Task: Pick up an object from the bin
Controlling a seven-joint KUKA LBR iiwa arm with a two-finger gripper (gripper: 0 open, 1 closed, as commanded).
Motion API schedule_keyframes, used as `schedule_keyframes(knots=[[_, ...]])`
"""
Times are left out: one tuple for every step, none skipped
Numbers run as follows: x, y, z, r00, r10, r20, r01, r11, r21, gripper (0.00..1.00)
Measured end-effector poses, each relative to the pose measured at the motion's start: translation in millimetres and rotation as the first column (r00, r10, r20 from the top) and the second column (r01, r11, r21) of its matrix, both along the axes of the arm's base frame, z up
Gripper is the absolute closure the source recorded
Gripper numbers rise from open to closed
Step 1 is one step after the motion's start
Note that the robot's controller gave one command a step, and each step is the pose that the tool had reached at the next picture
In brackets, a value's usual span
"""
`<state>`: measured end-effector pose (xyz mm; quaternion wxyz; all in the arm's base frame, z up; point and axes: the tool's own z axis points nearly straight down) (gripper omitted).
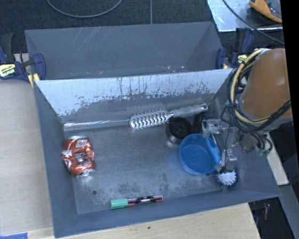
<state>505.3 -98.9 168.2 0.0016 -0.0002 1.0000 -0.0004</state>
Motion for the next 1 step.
schedule_keyframes(knots=[[38.1, 49.9, -79.3, 0.989, 0.146, 0.01, -0.146, 0.989, -0.004, 0.0]])
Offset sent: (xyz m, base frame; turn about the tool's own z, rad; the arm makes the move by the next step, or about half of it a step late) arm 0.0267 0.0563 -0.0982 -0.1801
